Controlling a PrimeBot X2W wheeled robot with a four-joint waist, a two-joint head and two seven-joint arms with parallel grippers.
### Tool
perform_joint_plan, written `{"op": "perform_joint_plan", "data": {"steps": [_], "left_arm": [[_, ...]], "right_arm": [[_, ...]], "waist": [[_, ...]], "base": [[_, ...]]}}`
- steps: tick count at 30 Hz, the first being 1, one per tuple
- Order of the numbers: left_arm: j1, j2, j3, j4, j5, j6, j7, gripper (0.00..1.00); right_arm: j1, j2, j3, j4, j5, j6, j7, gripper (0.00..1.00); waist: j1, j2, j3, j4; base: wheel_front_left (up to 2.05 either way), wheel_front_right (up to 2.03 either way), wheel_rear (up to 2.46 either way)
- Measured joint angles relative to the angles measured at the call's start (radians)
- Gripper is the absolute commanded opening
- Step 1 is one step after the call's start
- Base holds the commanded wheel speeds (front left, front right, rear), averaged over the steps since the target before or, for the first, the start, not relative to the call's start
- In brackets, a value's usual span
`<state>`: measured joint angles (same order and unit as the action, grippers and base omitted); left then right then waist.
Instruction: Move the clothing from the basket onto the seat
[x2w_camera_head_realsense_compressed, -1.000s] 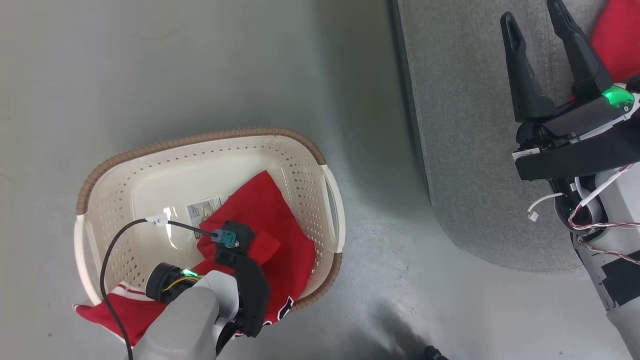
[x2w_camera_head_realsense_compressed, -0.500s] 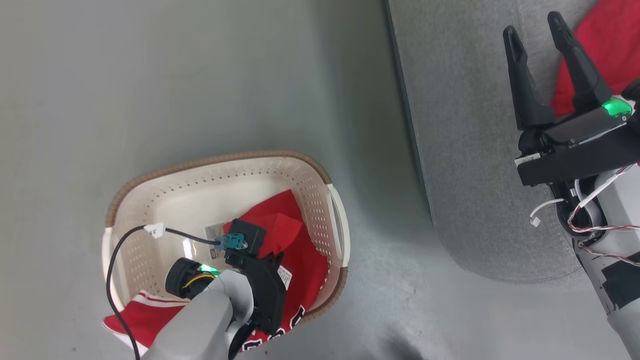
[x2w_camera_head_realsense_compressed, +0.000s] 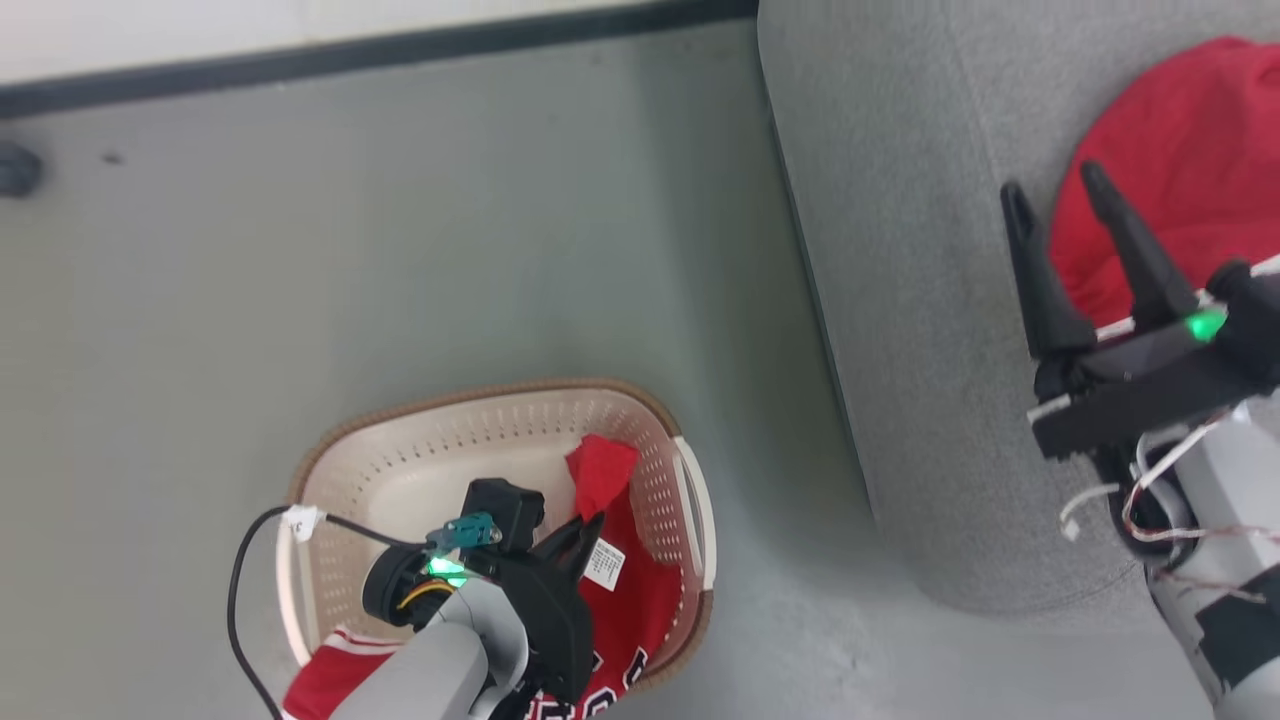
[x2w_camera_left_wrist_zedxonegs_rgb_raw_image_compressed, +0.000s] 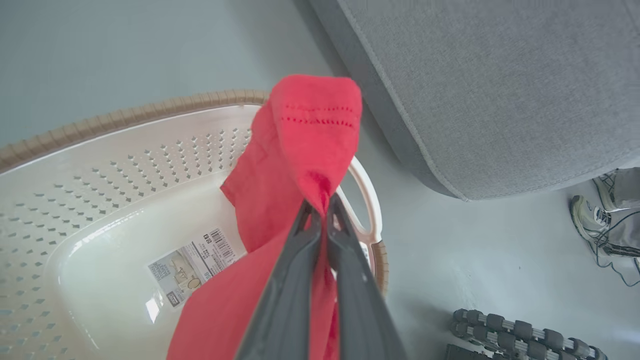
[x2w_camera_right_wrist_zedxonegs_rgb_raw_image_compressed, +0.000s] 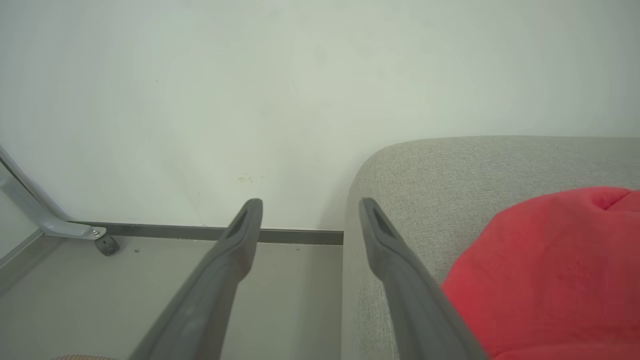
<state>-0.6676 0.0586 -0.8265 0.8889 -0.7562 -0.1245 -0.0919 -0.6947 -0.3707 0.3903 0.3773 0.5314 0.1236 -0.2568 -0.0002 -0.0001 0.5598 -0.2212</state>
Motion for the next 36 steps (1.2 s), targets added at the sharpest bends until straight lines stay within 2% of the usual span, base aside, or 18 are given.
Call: {"op": "perform_joint_plan", "data": {"steps": [17,36], "left_arm": [[0.105,0.035,-0.019,-0.105,-0.114,0.000,-0.121,0.00],[0.126,0.088,0.008,-0.242,-0.133,0.000,-0.150,0.00]], "right_arm": [[0.195,-0.013,-0.003,0.052,0.034,0.000,0.000,1.00],[0.336,-0.017,0.015,0.029,0.050,0.000,0.000,1.00]], "waist": [[0.0000,0.0000,-0.255,0.056],[0.0000,0.0000,-0.466,0.122]], "base": [[0.00,0.00,0.00],[0.00,0.00,0.00]]}}
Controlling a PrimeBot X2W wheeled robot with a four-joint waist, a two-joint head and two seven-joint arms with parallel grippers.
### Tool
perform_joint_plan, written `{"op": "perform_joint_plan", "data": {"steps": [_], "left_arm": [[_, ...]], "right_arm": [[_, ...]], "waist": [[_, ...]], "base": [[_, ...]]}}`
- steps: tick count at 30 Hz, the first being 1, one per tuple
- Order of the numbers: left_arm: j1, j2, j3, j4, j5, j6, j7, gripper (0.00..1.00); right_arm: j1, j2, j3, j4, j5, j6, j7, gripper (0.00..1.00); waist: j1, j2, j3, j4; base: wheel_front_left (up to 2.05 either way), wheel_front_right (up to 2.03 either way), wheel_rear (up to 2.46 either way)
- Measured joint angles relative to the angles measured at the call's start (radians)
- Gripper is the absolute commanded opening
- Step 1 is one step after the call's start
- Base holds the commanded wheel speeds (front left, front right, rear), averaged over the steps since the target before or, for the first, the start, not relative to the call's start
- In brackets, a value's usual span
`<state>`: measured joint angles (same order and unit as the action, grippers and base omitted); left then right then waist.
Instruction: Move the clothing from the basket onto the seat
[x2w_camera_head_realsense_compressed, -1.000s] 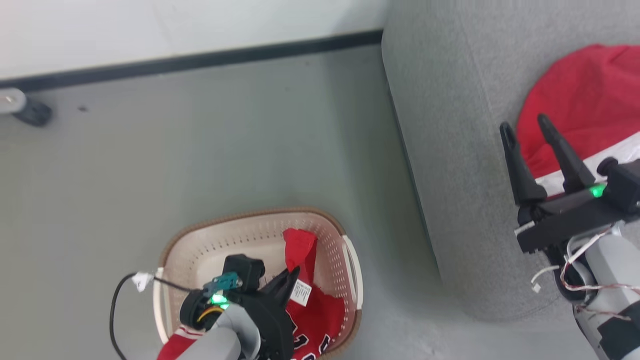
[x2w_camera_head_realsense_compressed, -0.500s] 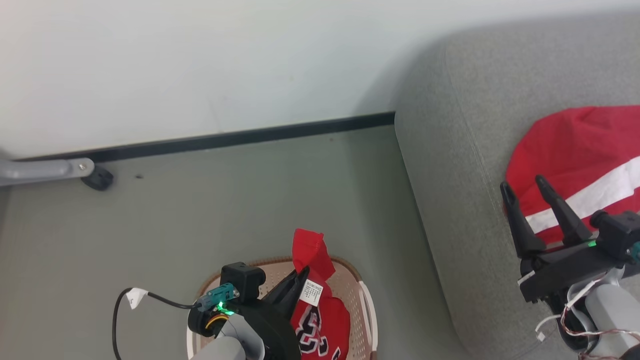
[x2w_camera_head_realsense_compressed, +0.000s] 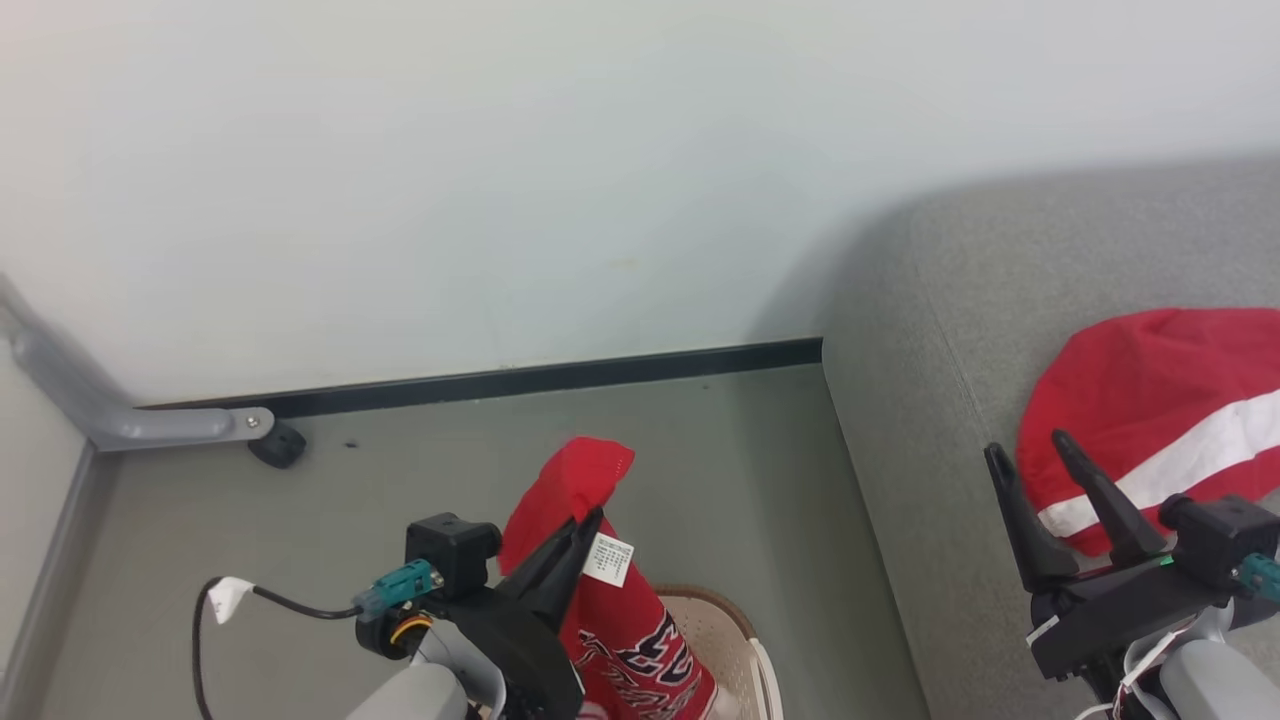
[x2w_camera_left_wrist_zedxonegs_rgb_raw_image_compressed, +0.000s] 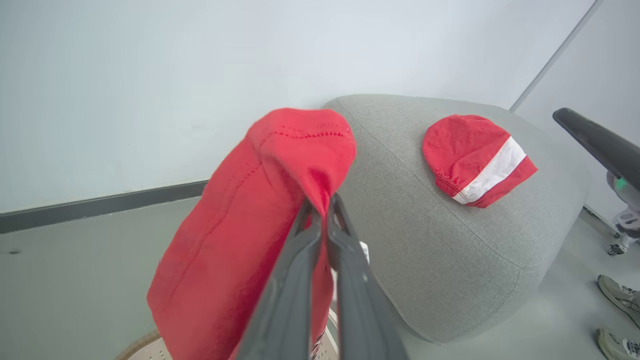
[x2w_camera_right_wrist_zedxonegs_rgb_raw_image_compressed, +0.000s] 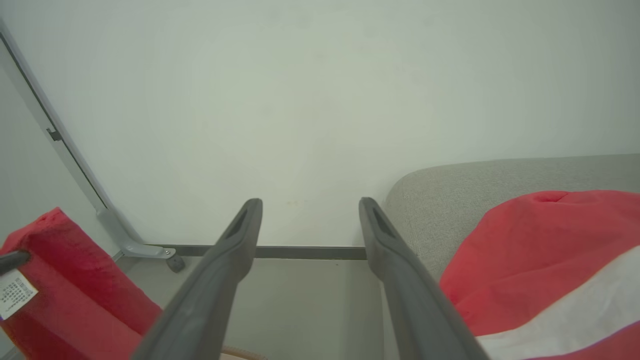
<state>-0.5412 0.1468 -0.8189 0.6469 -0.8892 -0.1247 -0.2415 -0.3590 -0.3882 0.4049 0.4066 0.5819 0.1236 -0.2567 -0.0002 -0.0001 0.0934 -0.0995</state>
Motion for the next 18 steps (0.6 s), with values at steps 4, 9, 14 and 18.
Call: {"op": "perform_joint_plan", "data": {"steps": [4,9,14,18], "left_arm": [[-0.001,0.013,0.023,-0.019,0.000,0.000,-0.001,0.00],[-0.012,0.018,0.048,-0.049,0.005,0.002,-0.002,0.00],[-0.044,0.018,0.071,-0.093,0.023,0.019,-0.005,0.00],[-0.061,0.017,0.085,-0.136,0.038,0.036,-0.008,0.00]], "right_arm": [[0.017,0.003,0.006,-0.011,0.000,0.000,0.000,1.00],[0.028,0.012,0.022,-0.013,0.000,0.000,0.000,1.00],[0.048,0.017,0.032,-0.018,0.001,0.000,0.000,1.00],[0.061,0.016,0.043,-0.025,0.009,0.000,0.000,1.00]], "waist": [[0.0000,-0.0001,-0.028,0.011],[0.0001,0.0001,-0.053,0.019],[0.0001,0.0001,-0.073,0.023],[0.0001,0.0001,-0.084,0.026]], "base": [[0.00,0.00,0.00],[0.00,0.00,0.00],[0.00,0.00,0.00],[0.00,0.00,0.00]]}}
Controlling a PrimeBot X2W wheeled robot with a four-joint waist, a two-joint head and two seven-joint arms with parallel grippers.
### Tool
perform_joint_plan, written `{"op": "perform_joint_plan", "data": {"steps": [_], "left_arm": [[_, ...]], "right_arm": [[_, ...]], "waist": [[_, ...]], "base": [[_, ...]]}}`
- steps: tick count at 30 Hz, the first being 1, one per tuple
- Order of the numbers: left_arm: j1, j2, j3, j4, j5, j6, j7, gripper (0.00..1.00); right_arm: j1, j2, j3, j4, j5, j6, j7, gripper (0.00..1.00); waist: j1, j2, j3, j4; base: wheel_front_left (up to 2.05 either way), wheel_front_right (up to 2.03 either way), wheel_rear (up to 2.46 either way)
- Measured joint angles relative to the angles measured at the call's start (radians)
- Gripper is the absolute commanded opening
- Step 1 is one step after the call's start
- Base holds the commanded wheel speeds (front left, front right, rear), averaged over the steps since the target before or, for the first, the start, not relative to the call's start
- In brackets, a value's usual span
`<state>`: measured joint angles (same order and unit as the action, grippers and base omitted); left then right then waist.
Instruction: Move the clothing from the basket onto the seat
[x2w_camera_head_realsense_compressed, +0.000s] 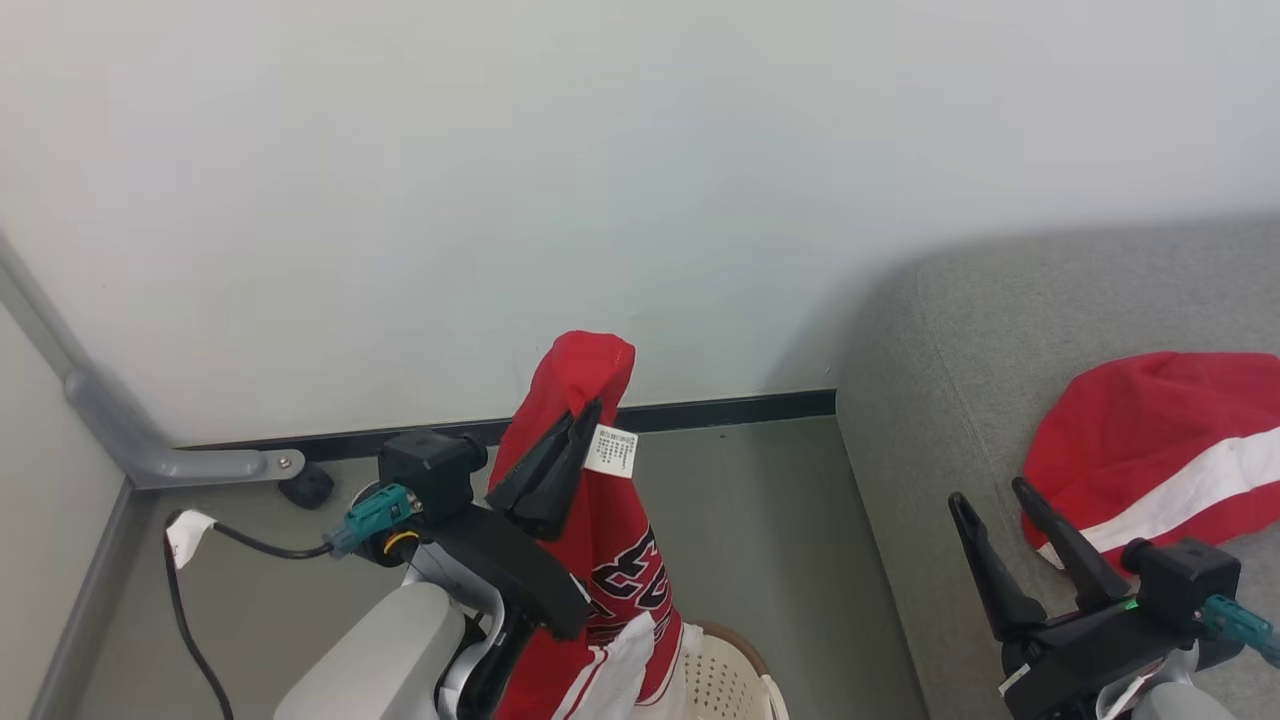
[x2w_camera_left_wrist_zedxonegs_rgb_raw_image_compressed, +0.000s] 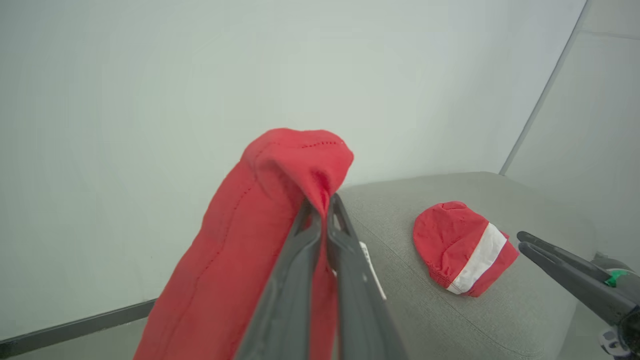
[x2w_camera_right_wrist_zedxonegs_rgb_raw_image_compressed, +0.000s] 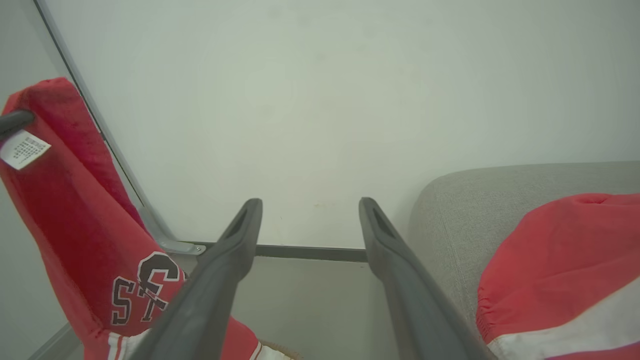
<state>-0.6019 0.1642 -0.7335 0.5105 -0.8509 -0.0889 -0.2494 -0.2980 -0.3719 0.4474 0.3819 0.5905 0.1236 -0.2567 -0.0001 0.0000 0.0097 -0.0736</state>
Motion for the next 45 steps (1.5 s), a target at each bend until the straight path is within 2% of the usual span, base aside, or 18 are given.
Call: {"op": "perform_joint_plan", "data": {"steps": [12,25,35,45], "left_arm": [[-0.019,0.002,0.030,-0.092,0.055,0.029,0.000,0.00],[-0.033,-0.021,-0.003,-0.164,0.101,0.027,0.000,0.00],[-0.051,-0.053,-0.051,-0.191,0.119,0.018,0.000,0.00],[-0.057,-0.074,-0.099,-0.215,0.124,0.008,0.000,0.00]], "right_arm": [[0.002,0.001,0.072,-0.021,0.000,0.000,0.000,1.00],[-0.066,0.002,0.297,0.008,-0.001,0.000,0.000,1.00],[-0.190,0.015,0.454,0.091,0.001,0.000,0.000,1.00],[-0.285,0.040,0.594,0.177,0.050,0.000,0.000,1.00]], "waist": [[0.0000,0.0001,-0.011,0.003],[0.0001,0.0000,-0.006,0.017],[0.0002,0.0001,0.003,0.049],[0.0002,0.0000,0.004,0.083]], "base": [[0.00,0.00,0.00],[0.00,0.00,0.00],[0.00,0.00,0.00],[0.00,0.00,0.00]]}}
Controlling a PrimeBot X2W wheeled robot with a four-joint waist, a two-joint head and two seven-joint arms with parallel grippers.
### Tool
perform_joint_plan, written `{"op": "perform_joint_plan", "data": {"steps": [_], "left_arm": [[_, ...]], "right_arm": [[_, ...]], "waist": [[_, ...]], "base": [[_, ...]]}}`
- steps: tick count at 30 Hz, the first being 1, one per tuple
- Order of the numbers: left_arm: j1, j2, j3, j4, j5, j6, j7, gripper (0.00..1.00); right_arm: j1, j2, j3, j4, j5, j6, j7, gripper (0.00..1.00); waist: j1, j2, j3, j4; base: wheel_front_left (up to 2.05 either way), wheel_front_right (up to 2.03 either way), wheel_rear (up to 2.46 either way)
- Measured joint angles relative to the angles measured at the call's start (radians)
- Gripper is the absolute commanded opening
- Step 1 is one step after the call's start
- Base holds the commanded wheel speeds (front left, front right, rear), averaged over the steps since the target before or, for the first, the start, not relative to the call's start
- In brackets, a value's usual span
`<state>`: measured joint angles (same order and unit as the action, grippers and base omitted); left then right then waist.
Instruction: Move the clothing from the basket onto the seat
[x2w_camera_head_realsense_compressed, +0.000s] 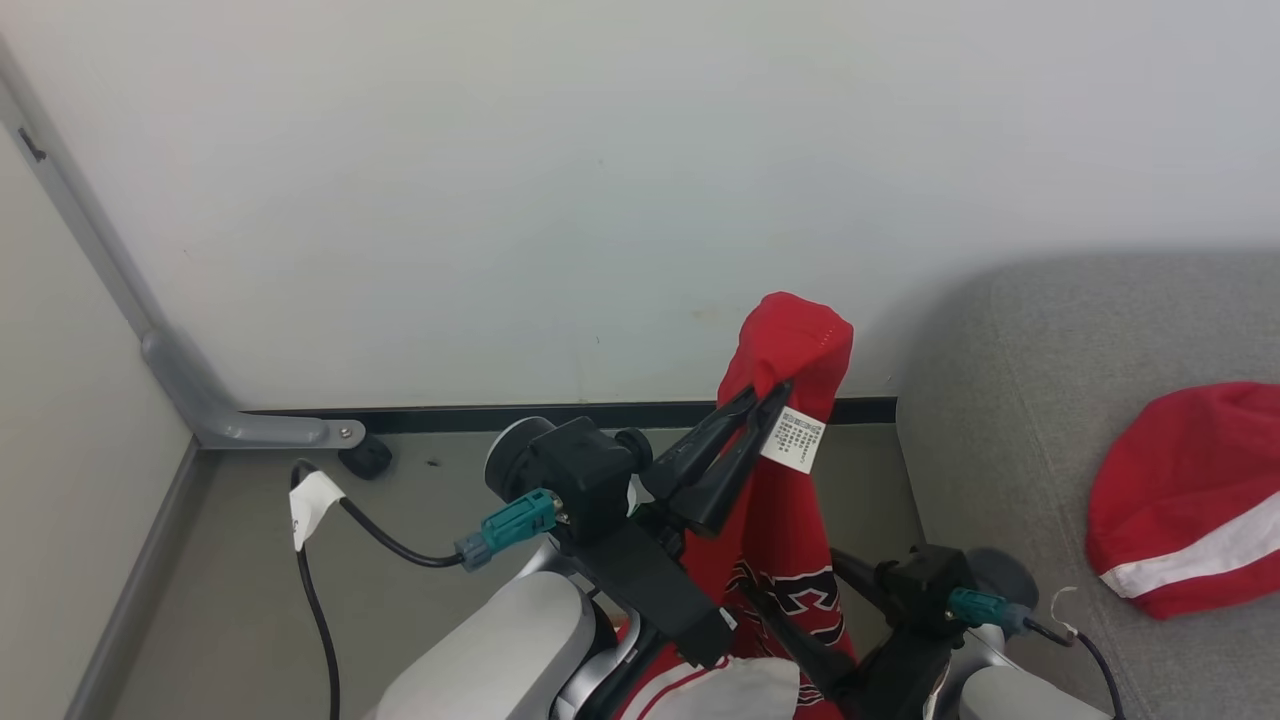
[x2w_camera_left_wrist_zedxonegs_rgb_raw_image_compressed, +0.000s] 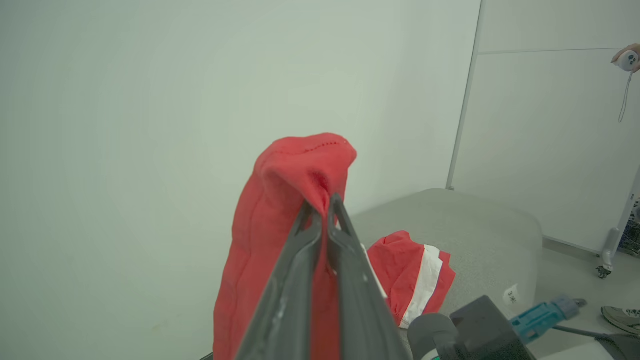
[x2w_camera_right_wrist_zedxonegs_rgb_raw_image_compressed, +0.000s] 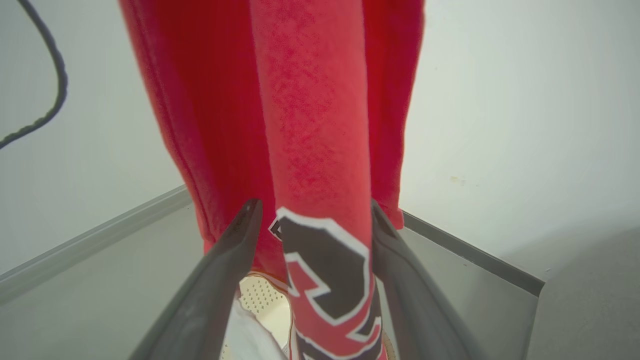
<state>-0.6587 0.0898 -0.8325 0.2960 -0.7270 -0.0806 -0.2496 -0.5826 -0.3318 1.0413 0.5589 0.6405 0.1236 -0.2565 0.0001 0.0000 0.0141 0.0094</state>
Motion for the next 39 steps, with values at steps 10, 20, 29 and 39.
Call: {"op": "perform_joint_plan", "data": {"steps": [10,20,29,39], "left_arm": [[-0.006,-0.001,-0.023,-0.034,0.006,-0.009,0.000,0.00],[0.007,0.026,0.001,-0.027,0.000,-0.006,0.000,0.00],[0.086,0.075,0.031,0.001,-0.020,0.013,0.000,0.00],[0.137,0.083,0.023,0.012,-0.028,0.020,0.000,0.00]], "right_arm": [[-0.066,0.035,0.065,0.097,0.079,0.000,0.000,0.45],[-0.065,0.044,0.025,0.138,0.179,0.000,0.000,0.00],[-0.055,0.023,-0.065,0.114,0.246,0.000,0.000,0.00],[-0.025,-0.002,-0.164,0.058,0.278,0.000,0.000,0.00]], "waist": [[0.0000,0.0000,-0.001,0.021],[0.0000,0.0000,-0.003,0.024],[-0.0001,0.0000,0.000,0.010],[-0.0002,0.0000,-0.001,-0.010]], "base": [[0.00,0.00,0.00],[0.00,0.00,0.00],[0.00,0.00,0.00],[0.00,0.00,0.00]]}}
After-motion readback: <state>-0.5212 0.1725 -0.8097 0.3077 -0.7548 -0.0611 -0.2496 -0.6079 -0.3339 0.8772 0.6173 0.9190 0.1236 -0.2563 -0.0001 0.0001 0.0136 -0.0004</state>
